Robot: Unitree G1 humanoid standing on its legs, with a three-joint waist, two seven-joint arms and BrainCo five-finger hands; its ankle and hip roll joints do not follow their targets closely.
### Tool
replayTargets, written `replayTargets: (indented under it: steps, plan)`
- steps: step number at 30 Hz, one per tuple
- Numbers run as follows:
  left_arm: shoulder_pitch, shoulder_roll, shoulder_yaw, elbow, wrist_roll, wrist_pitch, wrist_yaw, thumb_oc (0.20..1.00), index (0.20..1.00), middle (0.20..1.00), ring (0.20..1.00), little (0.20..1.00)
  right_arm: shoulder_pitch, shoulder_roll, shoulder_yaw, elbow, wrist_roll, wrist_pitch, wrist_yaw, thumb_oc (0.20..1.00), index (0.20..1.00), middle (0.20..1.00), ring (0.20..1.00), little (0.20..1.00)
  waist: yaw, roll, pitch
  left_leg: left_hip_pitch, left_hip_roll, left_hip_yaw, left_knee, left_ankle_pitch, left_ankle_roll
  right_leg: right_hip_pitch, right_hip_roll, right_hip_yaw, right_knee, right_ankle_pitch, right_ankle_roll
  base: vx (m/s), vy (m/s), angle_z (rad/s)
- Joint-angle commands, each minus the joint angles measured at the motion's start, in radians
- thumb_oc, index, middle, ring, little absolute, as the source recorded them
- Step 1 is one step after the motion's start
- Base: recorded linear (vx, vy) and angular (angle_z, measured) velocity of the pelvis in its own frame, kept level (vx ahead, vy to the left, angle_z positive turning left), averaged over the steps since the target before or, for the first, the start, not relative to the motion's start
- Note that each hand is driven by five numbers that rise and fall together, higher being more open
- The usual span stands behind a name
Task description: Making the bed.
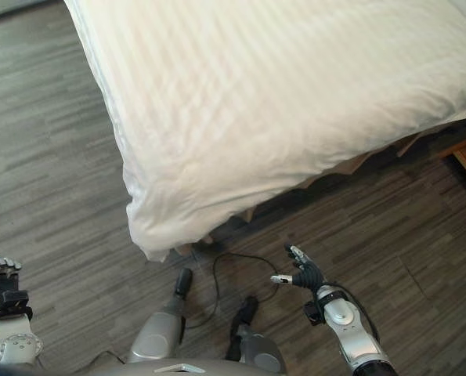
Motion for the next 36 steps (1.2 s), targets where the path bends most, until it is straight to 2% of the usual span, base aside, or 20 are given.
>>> replayTargets:
  steps: [1, 3, 4, 5, 6, 7, 8, 9, 12, 17, 20, 25, 32, 36]
  plan:
    - [0.0, 0.048, -0.043, 0.041, 0.111, 0.014, -0.077, 0.2, 0.2, 0.2, 0.2, 0.2, -0.005, -0.048, -0.005, 0.0, -0.045, -0.031, 0.023, 1.0, 1.0, 1.0, 1.0, 1.0, -0.016, -0.034, -0.026, 0.019, -0.017, 0.016, 0.012, -0.001, 0.014, 0.018, -0.033, 0.053, 0.084, -0.043, 0.033, -0.02, 0.045, 0.0]
    - [-0.002, 0.044, -0.074, 0.039, 0.123, 0.027, -0.089, 0.2, 0.2, 0.2, 0.2, 0.2, -0.004, -0.053, -0.005, 0.004, -0.048, -0.029, 0.026, 1.0, 1.0, 1.0, 1.0, 1.0, -0.021, -0.03, -0.029, 0.02, -0.016, 0.017, 0.012, -0.002, 0.015, 0.017, -0.033, 0.055, 0.085, -0.043, 0.032, -0.01, 0.038, -0.03]
    - [-0.02, 0.049, -0.145, 0.075, 0.167, 0.046, -0.108, 0.2, 0.2, 0.2, 0.2, 0.2, -0.014, -0.059, 0.003, 0.013, -0.053, -0.027, 0.03, 1.0, 1.0, 1.0, 1.0, 1.0, -0.038, -0.027, -0.031, 0.022, -0.015, 0.022, 0.014, -0.001, 0.016, 0.014, -0.031, 0.063, 0.088, -0.044, 0.031, -0.01, 0.041, -0.03]
    - [-0.021, 0.049, -0.145, 0.076, 0.167, 0.046, -0.108, 0.2, 0.2, 0.2, 0.2, 0.2, -0.014, -0.059, 0.002, 0.012, -0.053, -0.027, 0.03, 1.0, 1.0, 1.0, 1.0, 1.0, -0.038, -0.027, -0.031, 0.022, -0.015, 0.022, 0.014, -0.001, 0.016, 0.014, -0.031, 0.063, 0.088, -0.044, 0.031, -0.02, 0.06, -0.01]
    - [-0.043, 0.049, -0.223, 0.115, 0.217, 0.069, -0.124, 0.2, 0.2, 0.2, 0.2, 0.2, -0.026, -0.065, 0.019, 0.016, -0.057, -0.024, 0.037, 1.0, 1.0, 1.0, 1.0, 1.0, -0.055, -0.027, -0.031, 0.023, -0.013, 0.025, 0.013, 0.0, 0.016, 0.01, -0.03, 0.071, 0.091, -0.043, 0.029, 0.0, 0.0, 0.0]
    - [-0.044, 0.049, -0.224, 0.116, 0.217, 0.069, -0.124, 0.2, 0.2, 0.2, 0.2, 0.2, -0.026, -0.065, 0.018, 0.016, -0.057, -0.024, 0.037, 1.0, 1.0, 1.0, 1.0, 1.0, -0.054, -0.027, -0.031, 0.023, -0.013, 0.025, 0.013, 0.0, 0.016, 0.009, -0.03, 0.071, 0.092, -0.043, 0.029, -0.03, 0.049, -0.01]
    - [-0.055, 0.057, -0.298, 0.139, 0.278, 0.095, -0.141, 0.2, 0.2, 0.2, 0.2, 0.2, -0.042, -0.072, 0.034, 0.013, -0.061, -0.023, 0.04, 1.0, 1.0, 1.0, 1.0, 1.0, -0.068, -0.028, -0.028, 0.021, -0.011, 0.029, 0.014, 0.0, 0.017, 0.002, -0.029, 0.076, 0.096, -0.042, 0.029, -0.02, 0.02, -0.06]
    - [-0.056, 0.057, -0.298, 0.14, 0.278, 0.095, -0.141, 0.2, 0.2, 0.2, 0.2, 0.2, -0.042, -0.072, 0.033, 0.013, -0.061, -0.023, 0.04, 1.0, 1.0, 1.0, 1.0, 1.0, -0.067, -0.028, -0.027, 0.021, -0.011, 0.029, 0.014, 0.0, 0.016, 0.002, -0.029, 0.077, 0.096, -0.042, 0.029, -0.02, 0.031, -0.08]
    - [-0.091, 0.086, -0.399, 0.12, 0.36, 0.104, -0.149, 0.2, 0.2, 0.2, 0.2, 0.2, -0.079, -0.077, 0.064, 0.024, -0.059, -0.022, 0.038, 1.0, 1.0, 1.0, 1.0, 1.0, -0.088, -0.032, -0.011, 0.015, -0.007, 0.039, 0.009, 0.004, 0.016, -0.013, -0.024, 0.092, 0.095, -0.036, 0.028, -0.02, 0.023, -0.16]
    - [-0.158, 0.095, -0.476, 0.093, 0.377, 0.114, -0.141, 0.2, 0.2, 0.2, 0.2, 0.2, -0.115, -0.072, 0.096, 0.026, -0.053, -0.021, 0.026, 1.0, 1.0, 1.0, 1.0, 1.0, -0.102, -0.04, 0.001, 0.008, -0.004, 0.045, 0.006, 0.006, 0.018, -0.028, -0.022, 0.106, 0.097, -0.03, 0.03, -0.01, 0.015, -0.07]
    - [-0.226, 0.126, -0.583, 0.052, 0.434, 0.12, -0.143, 0.2, 0.2, 0.2, 0.2, 0.2, -0.141, -0.066, 0.126, 0.03, -0.051, -0.021, 0.022, 1.0, 1.0, 1.0, 1.0, 1.0, -0.121, -0.042, 0.005, 0.005, -0.004, 0.058, 0.0, 0.004, 0.022, -0.042, -0.023, 0.121, 0.098, -0.023, 0.035, 0.0, 0.039, -0.1]
    - [-0.292, 0.15, -0.677, 0.012, 0.46, 0.126, -0.152, 0.2, 0.2, 0.2, 0.2, 0.2, -0.153, -0.065, 0.153, 0.033, -0.057, -0.021, 0.02, 1.0, 1.0, 1.0, 1.0, 1.0, -0.139, -0.043, 0.007, 0.004, -0.006, 0.075, -0.004, 0.0, 0.026, -0.057, -0.028, 0.139, 0.097, -0.015, 0.041, 0.01, 0.033, -0.07]
    - [-0.373, 0.143, -0.775, 0.038, 0.485, 0.134, -0.15, 0.2, 0.2, 0.2, 0.2, 0.2, -0.179, -0.069, 0.192, 0.033, -0.062, -0.019, 0.019, 1.0, 1.0, 1.0, 1.0, 1.0, -0.161, -0.042, 0.023, -0.012, -0.008, 0.093, -0.006, 0.001, 0.027, -0.086, -0.034, 0.153, 0.098, -0.003, 0.048, 0.0, 0.039, -0.1]
    - [-0.412, 0.137, -0.791, 0.072, 0.501, 0.133, -0.134, 0.2, 0.2, 0.2, 0.2, 0.2, -0.203, -0.069, 0.198, 0.028, -0.055, -0.02, 0.009, 1.0, 1.0, 1.0, 1.0, 1.0, -0.165, -0.047, 0.034, -0.025, -0.006, 0.099, -0.007, 0.003, 0.028, -0.102, -0.034, 0.16, 0.099, 0.002, 0.051, -0.02, 0.02, -0.1]
